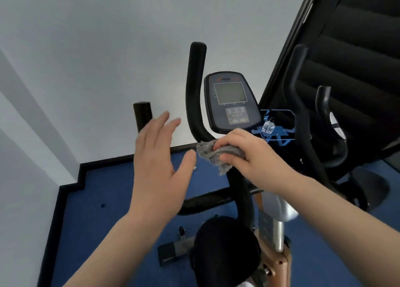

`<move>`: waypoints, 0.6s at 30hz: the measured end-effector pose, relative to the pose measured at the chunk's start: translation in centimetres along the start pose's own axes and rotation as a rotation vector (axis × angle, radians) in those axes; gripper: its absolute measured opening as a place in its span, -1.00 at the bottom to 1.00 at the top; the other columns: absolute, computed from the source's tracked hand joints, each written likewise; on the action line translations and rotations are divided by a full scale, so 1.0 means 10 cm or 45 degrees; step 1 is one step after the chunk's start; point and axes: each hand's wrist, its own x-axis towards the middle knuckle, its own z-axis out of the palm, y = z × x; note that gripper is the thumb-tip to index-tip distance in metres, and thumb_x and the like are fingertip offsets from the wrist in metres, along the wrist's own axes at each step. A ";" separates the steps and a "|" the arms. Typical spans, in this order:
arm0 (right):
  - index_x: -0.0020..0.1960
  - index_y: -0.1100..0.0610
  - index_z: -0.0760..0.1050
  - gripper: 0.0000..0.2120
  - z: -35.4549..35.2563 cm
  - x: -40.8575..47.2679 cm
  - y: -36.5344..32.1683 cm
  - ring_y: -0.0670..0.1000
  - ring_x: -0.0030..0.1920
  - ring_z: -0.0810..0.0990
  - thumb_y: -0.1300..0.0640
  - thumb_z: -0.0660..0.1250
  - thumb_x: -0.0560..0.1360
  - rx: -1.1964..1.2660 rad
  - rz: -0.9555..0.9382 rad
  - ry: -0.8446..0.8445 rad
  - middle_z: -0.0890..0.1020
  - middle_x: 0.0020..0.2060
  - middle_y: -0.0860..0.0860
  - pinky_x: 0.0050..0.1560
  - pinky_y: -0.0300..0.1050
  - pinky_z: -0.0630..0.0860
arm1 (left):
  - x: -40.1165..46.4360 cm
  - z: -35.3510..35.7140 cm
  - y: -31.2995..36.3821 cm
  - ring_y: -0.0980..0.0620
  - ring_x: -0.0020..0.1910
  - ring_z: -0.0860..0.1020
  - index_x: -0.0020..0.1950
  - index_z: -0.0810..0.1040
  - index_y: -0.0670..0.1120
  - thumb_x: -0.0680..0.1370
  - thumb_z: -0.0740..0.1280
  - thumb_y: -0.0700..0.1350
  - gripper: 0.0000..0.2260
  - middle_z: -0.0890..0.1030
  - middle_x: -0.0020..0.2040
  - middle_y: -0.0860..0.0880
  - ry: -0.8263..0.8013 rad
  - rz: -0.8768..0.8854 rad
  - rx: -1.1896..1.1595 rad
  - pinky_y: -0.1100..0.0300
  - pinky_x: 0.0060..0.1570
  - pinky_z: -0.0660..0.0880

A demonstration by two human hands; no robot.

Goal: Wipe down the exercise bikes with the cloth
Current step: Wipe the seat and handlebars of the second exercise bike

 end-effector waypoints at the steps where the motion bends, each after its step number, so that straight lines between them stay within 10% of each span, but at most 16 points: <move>1: 0.10 -0.06 0.54 -0.80 0.00 -0.12 0.04 -0.16 0.05 0.51 0.14 0.34 0.51 0.022 0.043 0.020 0.51 0.01 -0.19 0.13 -0.17 0.45 | -0.12 0.05 0.03 0.22 0.48 0.10 0.41 0.32 0.10 0.50 0.23 0.03 -0.53 0.23 0.45 0.23 -0.054 -0.001 -0.048 0.11 0.44 0.16; 18: -0.07 -0.13 0.57 -0.88 0.12 -1.25 0.03 -0.20 -0.07 0.60 0.11 0.37 0.48 0.405 0.534 0.310 0.65 -0.13 -0.18 -0.10 -0.30 0.49 | -0.59 0.31 0.10 0.24 0.42 0.19 0.41 0.31 0.12 0.46 0.05 0.20 -0.48 0.32 0.32 0.28 -0.432 0.072 0.155 0.27 0.36 0.06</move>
